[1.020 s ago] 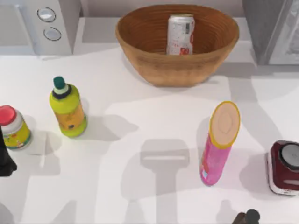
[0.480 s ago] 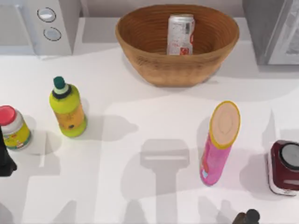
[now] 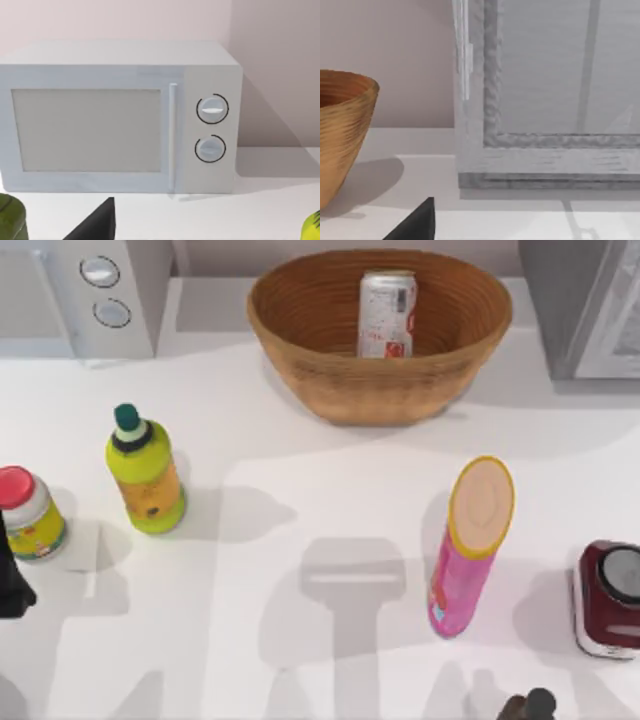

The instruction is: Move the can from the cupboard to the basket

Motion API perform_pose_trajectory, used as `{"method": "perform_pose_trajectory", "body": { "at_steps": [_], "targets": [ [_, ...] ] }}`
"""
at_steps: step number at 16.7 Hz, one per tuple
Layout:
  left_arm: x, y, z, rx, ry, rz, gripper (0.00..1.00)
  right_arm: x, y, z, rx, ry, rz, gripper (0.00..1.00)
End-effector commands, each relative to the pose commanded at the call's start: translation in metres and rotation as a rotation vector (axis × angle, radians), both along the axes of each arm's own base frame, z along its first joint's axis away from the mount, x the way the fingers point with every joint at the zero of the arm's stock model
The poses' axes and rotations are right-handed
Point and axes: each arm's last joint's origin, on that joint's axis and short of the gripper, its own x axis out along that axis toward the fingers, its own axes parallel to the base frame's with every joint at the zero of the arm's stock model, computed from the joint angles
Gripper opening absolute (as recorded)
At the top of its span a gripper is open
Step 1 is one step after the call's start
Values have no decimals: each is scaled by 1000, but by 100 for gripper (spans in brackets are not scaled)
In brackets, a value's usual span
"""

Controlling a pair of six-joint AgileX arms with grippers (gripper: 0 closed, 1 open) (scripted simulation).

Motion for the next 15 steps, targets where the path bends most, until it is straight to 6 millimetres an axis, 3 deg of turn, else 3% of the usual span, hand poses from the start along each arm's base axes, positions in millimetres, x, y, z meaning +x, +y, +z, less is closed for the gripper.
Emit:
{"method": "perform_pose_trajectory", "body": {
  "at_steps": [9,15],
  "targets": [
    [0,0,0,0,0,0,100,3,-4,10,0,-22,-1,100],
    [0,0,0,0,0,0,100,28,-39,42,-19,-64,-12,100]
  ]
}}
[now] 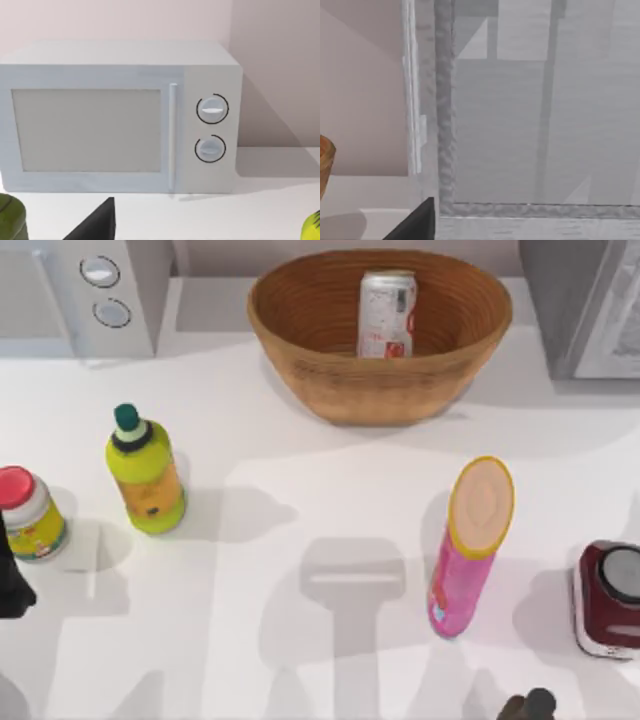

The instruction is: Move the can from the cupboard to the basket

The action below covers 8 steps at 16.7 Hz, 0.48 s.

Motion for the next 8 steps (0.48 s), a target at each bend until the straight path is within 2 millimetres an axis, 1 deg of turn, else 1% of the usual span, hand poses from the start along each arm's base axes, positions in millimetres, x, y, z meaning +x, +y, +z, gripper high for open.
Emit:
{"method": "perform_pose_trajectory", "body": {
  "at_steps": [2,4,6,8],
  "targets": [
    [0,0,0,0,0,0,100,14,-22,4,0,16,-2,100],
    [0,0,0,0,0,0,100,25,-50,1,6,37,-1,100],
    [0,0,0,0,0,0,100,32,-80,-7,17,56,1,100],
    [0,0,0,0,0,0,100,33,-108,-18,27,69,5,100]
  ]
}}
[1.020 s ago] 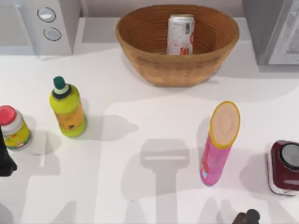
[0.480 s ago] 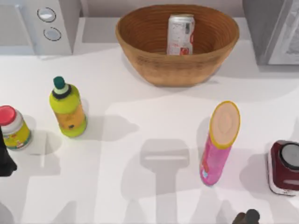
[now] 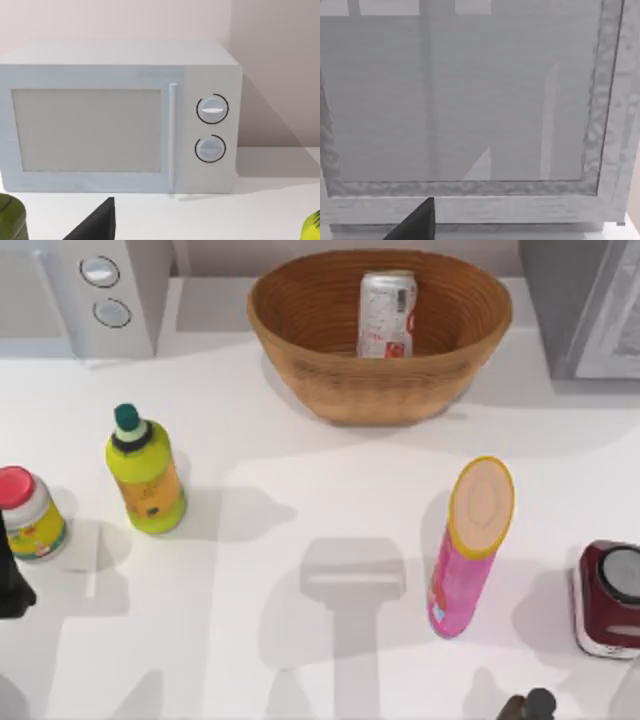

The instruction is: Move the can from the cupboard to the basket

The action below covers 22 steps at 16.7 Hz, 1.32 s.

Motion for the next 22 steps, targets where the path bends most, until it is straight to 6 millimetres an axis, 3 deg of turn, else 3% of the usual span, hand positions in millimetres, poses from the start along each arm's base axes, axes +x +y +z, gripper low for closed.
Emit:
{"method": "perform_pose_trajectory", "body": {
  "at_steps": [5,13,18,22],
  "targets": [
    [0,0,0,0,0,0,100,-11,-47,-21,-4,-2,8,100],
    [0,0,0,0,0,0,100,-12,-54,-23,-5,-2,10,100],
    [0,0,0,0,0,0,100,3,-87,15,-8,-4,8,100],
    [0,0,0,0,0,0,100,17,-119,79,9,4,0,100]
  ]
}}
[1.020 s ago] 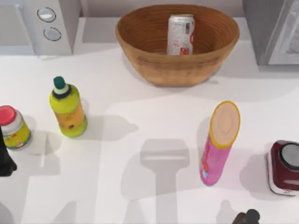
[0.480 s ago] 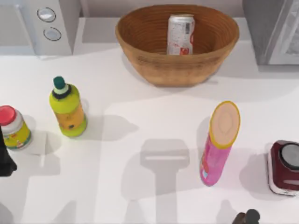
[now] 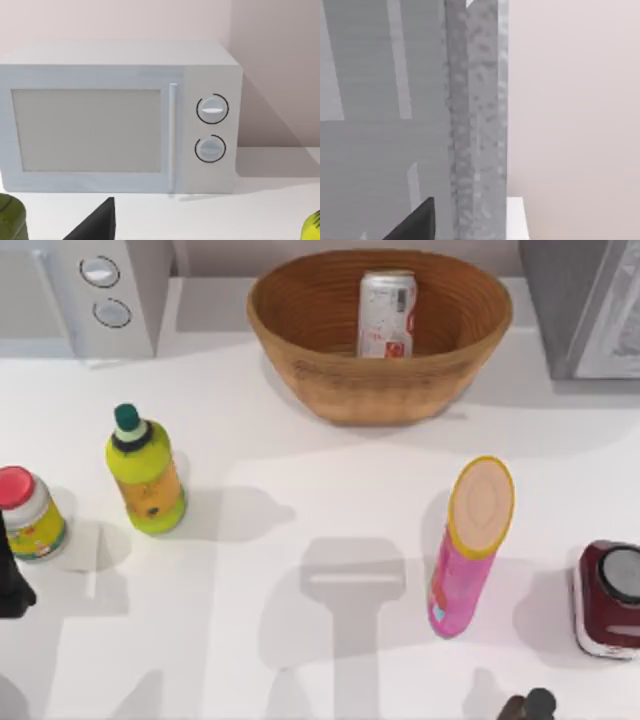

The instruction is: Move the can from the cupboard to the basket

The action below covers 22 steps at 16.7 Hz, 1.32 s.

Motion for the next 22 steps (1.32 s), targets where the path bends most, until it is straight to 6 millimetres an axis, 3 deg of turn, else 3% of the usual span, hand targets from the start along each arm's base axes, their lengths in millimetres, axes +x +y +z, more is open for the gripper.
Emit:
{"method": "perform_pose_trajectory", "body": {
  "at_steps": [5,8,11,15,22],
  "targets": [
    [0,0,0,0,0,0,100,2,-5,109,24,13,-4,100],
    [0,0,0,0,0,0,100,-7,15,171,25,14,-1,100],
    [0,0,0,0,0,0,100,-20,44,219,9,6,4,100],
    [0,0,0,0,0,0,100,-30,67,246,-13,-6,10,100],
    [0,0,0,0,0,0,100,-25,70,248,-18,-10,6,100]
  ]
}}
